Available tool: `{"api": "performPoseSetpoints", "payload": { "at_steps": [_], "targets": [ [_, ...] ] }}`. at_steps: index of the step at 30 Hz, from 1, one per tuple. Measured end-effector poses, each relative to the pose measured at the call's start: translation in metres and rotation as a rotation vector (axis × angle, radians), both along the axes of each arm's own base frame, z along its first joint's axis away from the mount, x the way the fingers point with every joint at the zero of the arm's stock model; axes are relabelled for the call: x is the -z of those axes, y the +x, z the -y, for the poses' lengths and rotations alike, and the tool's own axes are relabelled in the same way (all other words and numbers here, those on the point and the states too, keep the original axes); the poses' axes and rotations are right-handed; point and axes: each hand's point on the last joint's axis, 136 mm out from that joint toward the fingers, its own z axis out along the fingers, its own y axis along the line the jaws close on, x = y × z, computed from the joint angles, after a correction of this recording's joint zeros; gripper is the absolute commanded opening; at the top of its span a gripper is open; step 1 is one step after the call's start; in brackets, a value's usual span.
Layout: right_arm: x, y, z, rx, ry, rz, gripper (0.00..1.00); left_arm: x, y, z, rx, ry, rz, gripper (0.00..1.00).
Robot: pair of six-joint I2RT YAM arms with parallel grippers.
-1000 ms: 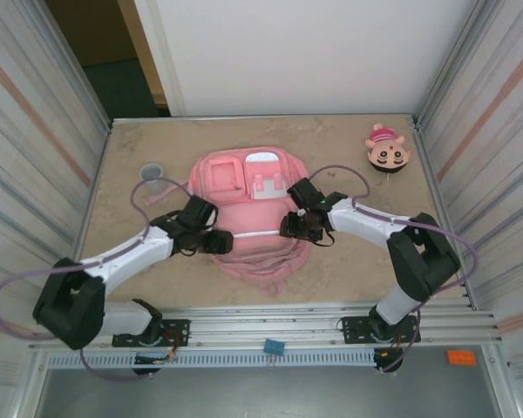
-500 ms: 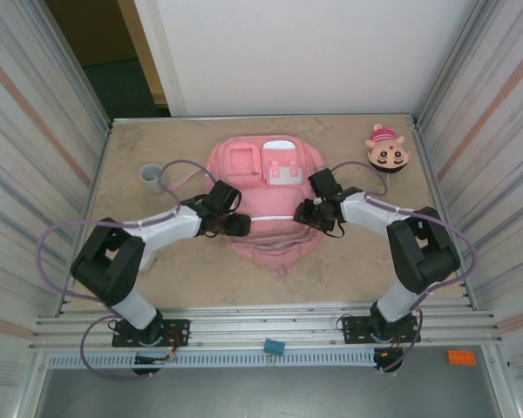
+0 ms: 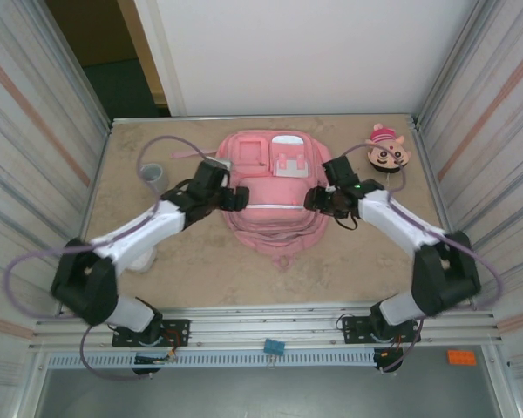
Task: Pack the student bag
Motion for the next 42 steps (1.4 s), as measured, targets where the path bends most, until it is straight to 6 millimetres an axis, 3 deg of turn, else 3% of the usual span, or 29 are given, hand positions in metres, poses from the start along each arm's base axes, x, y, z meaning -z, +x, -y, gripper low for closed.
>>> {"api": "performPoseSetpoints", "payload": {
  "at_steps": [1, 2, 4, 7, 9, 12, 18, 20, 25, 30, 33, 38, 42],
  "targets": [
    [-0.025, -0.001, 0.006, 0.0, -0.004, 0.078, 0.94, -0.023, -0.001, -0.01, -0.019, -0.012, 0.081, 0.93],
    [-0.051, -0.002, 0.013, 0.007, -0.002, 0.155, 0.99, -0.046, -0.006, -0.023, -0.041, -0.024, 0.166, 0.95],
    [-0.095, -0.006, 0.027, 0.02, -0.006, 0.302, 0.99, -0.073, -0.016, -0.047, -0.085, -0.025, 0.299, 0.99],
    [-0.136, -0.013, 0.053, 0.057, -0.044, 0.476, 0.99, -0.077, -0.033, -0.079, -0.142, 0.029, 0.421, 0.99],
    [-0.141, -0.017, 0.073, 0.084, -0.087, 0.557, 0.99, -0.062, -0.041, -0.095, -0.172, 0.092, 0.455, 0.99],
    [-0.117, -0.019, 0.099, 0.104, -0.173, 0.609, 0.99, -0.028, -0.049, -0.117, -0.217, 0.202, 0.464, 0.99],
    [-0.006, -0.014, 0.144, 0.112, -0.262, 0.493, 0.99, 0.038, -0.062, -0.162, -0.296, 0.355, 0.43, 0.99],
    [0.023, -0.012, 0.155, 0.124, -0.249, 0.442, 0.99, 0.057, -0.065, -0.176, -0.319, 0.365, 0.418, 0.99],
    [0.062, 0.008, 0.152, 0.072, -0.218, 0.444, 0.99, 0.082, -0.052, -0.204, -0.367, 0.336, 0.388, 0.99],
    [0.074, 0.033, 0.144, 0.016, -0.227, 0.518, 0.99, 0.103, -0.015, -0.193, -0.289, 0.295, 0.365, 0.99],
    [0.083, 0.039, 0.151, 0.036, -0.225, 0.528, 0.99, 0.116, 0.011, -0.186, -0.25, 0.275, 0.326, 0.99],
    [0.066, 0.053, 0.158, 0.059, -0.234, 0.587, 0.99, 0.086, 0.037, -0.214, -0.343, 0.203, 0.382, 0.99],
    [0.061, 0.056, 0.158, 0.06, -0.235, 0.6, 0.99, 0.091, 0.036, -0.205, -0.312, 0.186, 0.359, 0.99]
  ]
}}
